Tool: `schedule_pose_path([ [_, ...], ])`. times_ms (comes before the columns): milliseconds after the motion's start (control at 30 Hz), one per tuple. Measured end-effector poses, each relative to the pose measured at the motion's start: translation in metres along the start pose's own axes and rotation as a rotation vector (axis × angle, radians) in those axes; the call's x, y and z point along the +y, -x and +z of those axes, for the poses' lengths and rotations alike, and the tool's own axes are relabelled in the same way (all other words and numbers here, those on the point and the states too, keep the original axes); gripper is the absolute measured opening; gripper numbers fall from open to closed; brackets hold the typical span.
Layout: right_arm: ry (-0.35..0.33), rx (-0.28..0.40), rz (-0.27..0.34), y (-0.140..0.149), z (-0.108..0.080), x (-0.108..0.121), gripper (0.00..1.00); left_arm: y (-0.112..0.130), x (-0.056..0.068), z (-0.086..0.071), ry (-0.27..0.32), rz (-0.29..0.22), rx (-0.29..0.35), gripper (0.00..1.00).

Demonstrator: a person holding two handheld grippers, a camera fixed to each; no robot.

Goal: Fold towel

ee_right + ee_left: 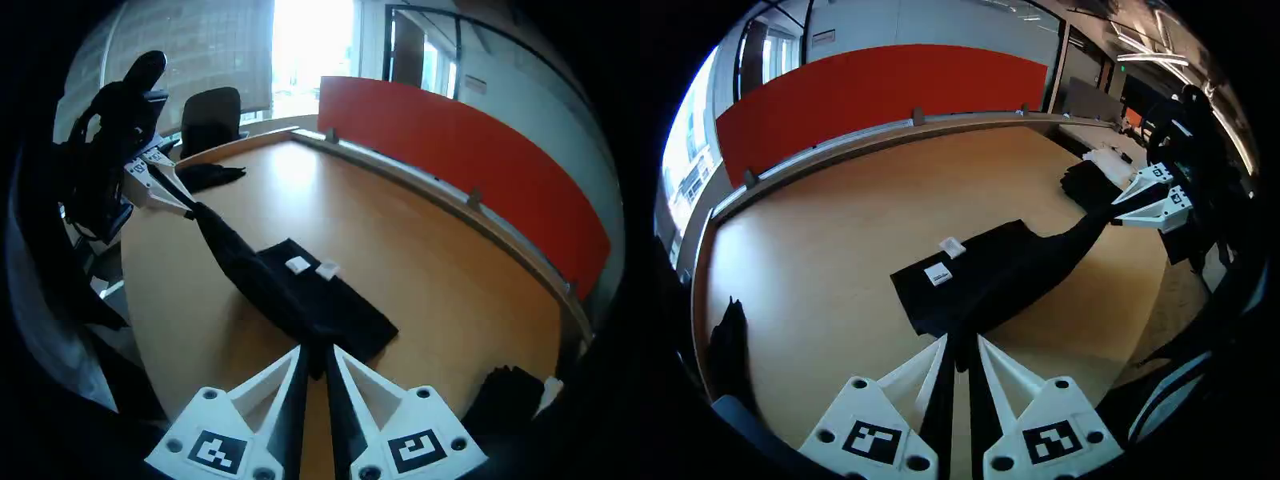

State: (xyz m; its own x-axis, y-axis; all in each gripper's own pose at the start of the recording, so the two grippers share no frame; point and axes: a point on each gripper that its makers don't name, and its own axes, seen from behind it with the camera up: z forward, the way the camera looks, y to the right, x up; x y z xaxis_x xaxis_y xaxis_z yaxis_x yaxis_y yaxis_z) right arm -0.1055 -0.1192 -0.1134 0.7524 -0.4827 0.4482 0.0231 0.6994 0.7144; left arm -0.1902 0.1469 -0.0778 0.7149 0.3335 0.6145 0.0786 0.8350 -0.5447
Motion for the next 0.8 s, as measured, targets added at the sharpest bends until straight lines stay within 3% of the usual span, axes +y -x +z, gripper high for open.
schedule_pose_path([
  [267,0.009,-0.024,0.004,0.006,0.008,0.005,0.14,0.004,-0.002,0.014,0.006,-0.017,-0.011,0.1],
  [800,0.021,-0.091,0.044,0.029,0.047,0.028,0.14,0.008,-0.02,0.062,-0.019,-0.057,-0.036,0.1],
])
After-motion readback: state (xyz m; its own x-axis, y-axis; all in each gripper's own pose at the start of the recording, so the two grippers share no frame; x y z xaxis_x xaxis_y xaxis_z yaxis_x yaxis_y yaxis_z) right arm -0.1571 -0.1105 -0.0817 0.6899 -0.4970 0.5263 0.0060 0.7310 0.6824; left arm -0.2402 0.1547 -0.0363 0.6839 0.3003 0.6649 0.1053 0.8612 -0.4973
